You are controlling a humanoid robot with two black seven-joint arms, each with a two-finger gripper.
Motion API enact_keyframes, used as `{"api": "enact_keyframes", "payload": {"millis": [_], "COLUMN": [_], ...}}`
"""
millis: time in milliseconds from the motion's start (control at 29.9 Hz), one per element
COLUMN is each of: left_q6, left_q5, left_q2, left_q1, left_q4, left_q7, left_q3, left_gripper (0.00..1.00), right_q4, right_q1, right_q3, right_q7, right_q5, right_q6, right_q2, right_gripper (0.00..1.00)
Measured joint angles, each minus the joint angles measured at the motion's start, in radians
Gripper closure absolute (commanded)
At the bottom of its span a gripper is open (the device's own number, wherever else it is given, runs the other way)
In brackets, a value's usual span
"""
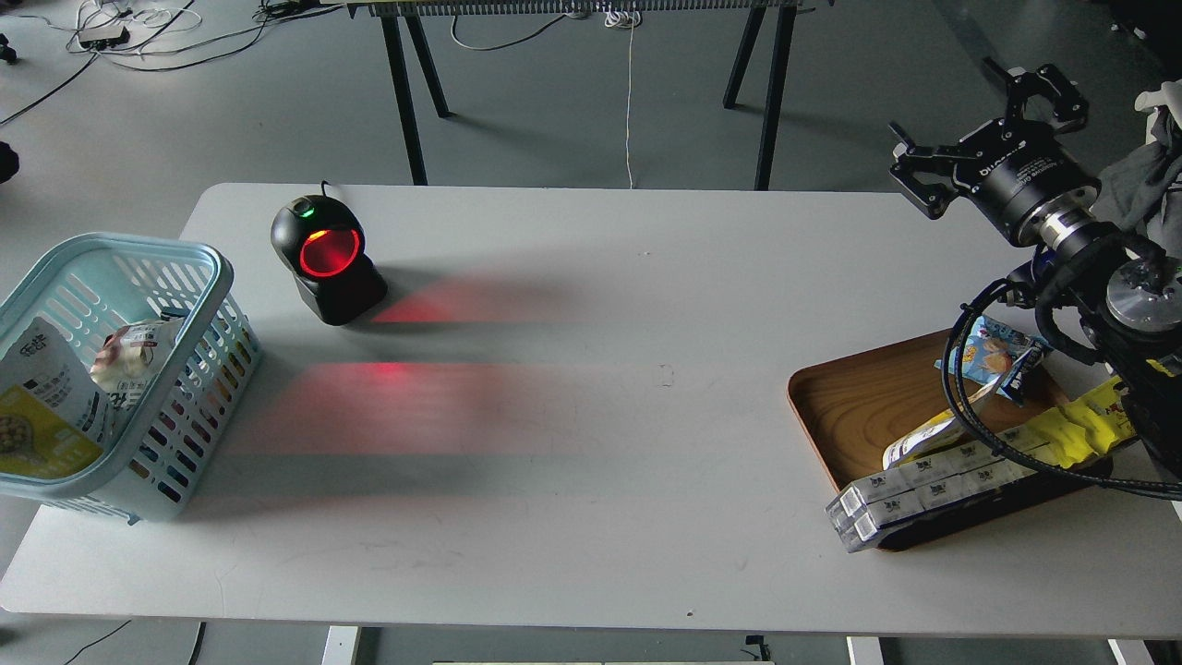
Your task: Scan snack and place in basket
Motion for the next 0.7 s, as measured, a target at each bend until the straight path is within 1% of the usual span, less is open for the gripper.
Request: {"api": "enact_keyframes", "payload": {"millis": [100, 167, 267, 334, 401, 467, 701], "left_q6": [-0.117, -0.187, -0.246, -0.262, -0.268, -0.269, -0.268], "left_q5": [-0.165, -0.237, -0.294, -0.315, -0.324, -0.326, -0.331], "left_q2": [-0.116, -0.208, -0.312, -0.351, -0.378, -0.401, -0.434], "left_q1": [0.010, 0.017, 0.021, 0.030, 0.050, 0.062, 0.101], "left_q4": [0.126, 0.223, 0.329, 0.358, 0.367, 0.368, 0.373], "left_q7": [0.007, 0.021, 0.049, 0.070, 0.095, 0.111, 0.116], "left_q3": [-0.016, -0.020, -0.044, -0.080, -0.122, -0.156, -0.237], "left_gripper": [0.01, 0.01, 0.01, 0.00, 0.00, 0.00, 0.00], "right_q4": [0.026, 0.037, 0.057, 0.065, 0.070, 0.072, 0.073], "right_q1": [0.006, 0.014, 0.036, 0.040, 0.040, 0.038, 0.033], "right_q3": [-0.012, -0.038, -0.070, -0.077, -0.077, -0.076, -0.067], "right_q7": [0.000, 0.000, -0.001, -0.001, -0.001, -0.001, -0.001], "right_q5": [-0.004, -0.011, -0.018, -0.018, -0.018, -0.018, -0.018], "right_q6": [-0.019, -0.027, -0.033, -0.034, -0.033, -0.031, -0.033], "right_q2": [-0.013, -0.023, -0.036, -0.045, -0.055, -0.063, -0.067], "right_gripper": [0.01, 0.01, 0.01, 0.01, 0.01, 0.01, 0.01]}}
